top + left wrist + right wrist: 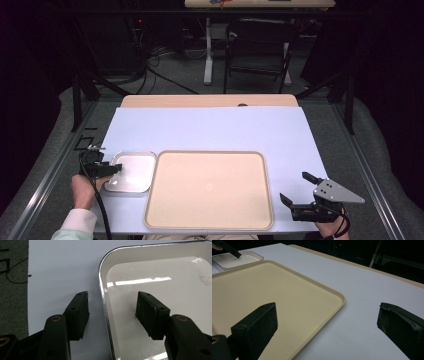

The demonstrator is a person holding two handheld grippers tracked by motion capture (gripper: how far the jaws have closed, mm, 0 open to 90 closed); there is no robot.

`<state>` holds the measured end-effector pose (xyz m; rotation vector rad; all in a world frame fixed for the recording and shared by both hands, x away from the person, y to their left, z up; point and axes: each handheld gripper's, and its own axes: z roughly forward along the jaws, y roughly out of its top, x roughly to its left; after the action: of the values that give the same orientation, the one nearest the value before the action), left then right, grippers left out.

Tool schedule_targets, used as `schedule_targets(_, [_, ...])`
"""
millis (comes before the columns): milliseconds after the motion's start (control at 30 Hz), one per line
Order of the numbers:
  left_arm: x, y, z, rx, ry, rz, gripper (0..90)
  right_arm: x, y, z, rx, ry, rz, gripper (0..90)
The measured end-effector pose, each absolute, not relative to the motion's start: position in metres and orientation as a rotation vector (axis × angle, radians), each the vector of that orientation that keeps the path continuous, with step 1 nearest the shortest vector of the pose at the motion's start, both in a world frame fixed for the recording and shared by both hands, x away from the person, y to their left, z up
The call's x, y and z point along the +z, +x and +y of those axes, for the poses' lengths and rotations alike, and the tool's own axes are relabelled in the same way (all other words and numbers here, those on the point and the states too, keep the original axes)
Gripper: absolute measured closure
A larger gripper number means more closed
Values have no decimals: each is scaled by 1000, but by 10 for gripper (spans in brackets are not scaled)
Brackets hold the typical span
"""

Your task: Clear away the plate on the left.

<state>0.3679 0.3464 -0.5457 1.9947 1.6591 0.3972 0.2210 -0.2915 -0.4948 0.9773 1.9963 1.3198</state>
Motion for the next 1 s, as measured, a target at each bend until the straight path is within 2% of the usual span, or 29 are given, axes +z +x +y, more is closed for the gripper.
schedule_targets(433, [-547,363,350,378,1939,1657,640,-495,221,-292,1314,984,1992,28])
schedule_targets(633, [-548,362,353,355,1915,1664,698,-495,221,-291,1313,982,1996,28])
schedule_targets(1000, [-549,362,359,314,1871,1673,749,-495,221,-292,1307,987,2001,36])
